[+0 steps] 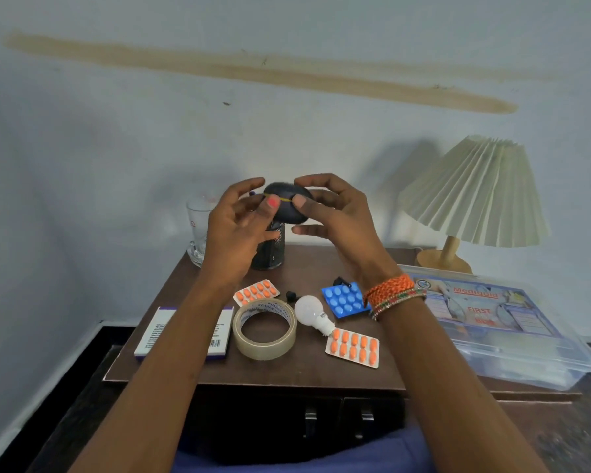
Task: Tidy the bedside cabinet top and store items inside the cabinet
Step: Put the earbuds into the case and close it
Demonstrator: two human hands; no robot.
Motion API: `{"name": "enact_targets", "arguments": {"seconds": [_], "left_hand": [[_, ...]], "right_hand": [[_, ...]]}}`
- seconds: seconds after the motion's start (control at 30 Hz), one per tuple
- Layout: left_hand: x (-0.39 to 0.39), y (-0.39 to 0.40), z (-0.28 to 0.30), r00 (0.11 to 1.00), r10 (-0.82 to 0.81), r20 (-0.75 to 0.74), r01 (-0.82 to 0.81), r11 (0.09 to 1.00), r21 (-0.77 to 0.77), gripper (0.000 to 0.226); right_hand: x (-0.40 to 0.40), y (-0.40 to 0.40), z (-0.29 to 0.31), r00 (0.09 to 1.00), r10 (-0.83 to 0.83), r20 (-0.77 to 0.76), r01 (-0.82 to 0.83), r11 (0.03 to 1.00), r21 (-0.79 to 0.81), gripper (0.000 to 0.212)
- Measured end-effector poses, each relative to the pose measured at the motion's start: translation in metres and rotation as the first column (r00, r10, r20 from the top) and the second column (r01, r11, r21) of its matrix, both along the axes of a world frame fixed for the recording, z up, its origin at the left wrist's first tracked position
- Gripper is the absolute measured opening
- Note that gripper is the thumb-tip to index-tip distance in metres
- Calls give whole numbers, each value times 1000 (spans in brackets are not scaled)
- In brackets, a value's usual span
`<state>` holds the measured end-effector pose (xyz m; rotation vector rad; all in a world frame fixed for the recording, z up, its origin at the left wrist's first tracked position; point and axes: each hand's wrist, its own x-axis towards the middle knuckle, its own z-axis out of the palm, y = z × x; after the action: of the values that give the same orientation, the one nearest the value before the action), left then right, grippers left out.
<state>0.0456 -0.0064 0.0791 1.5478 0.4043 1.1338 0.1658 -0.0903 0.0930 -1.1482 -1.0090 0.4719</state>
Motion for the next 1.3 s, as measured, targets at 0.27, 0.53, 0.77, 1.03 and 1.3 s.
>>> {"name": "enact_targets", "arguments": {"seconds": [0.27, 0.53, 0.77, 1.03, 1.3], "left_hand": [[-6, 6, -5, 994, 21, -106, -2, 985, 171, 41], [-6, 7, -11, 988, 22, -150, 13, 974, 224, 44], [-3, 0, -9, 980, -54, -193, 99, 969, 228, 51], [-3, 4, -14, 960, -3, -281, 95, 945, 314, 35], [-4, 7, -15, 955, 111, -274, -19, 948, 317, 46]], "right_hand": [[-2, -4, -10, 987, 125, -97, -128, 991, -30, 22], [-5, -4, -11, 992, 78, -100, -83, 996, -41, 16], [-3, -9, -8, 986, -161, -46, 158, 985, -62, 19], [-3, -9, -10, 978, -205, -29, 199, 971, -131, 16], [16, -4, -19, 964, -262, 32, 264, 949, -175, 30]]}}
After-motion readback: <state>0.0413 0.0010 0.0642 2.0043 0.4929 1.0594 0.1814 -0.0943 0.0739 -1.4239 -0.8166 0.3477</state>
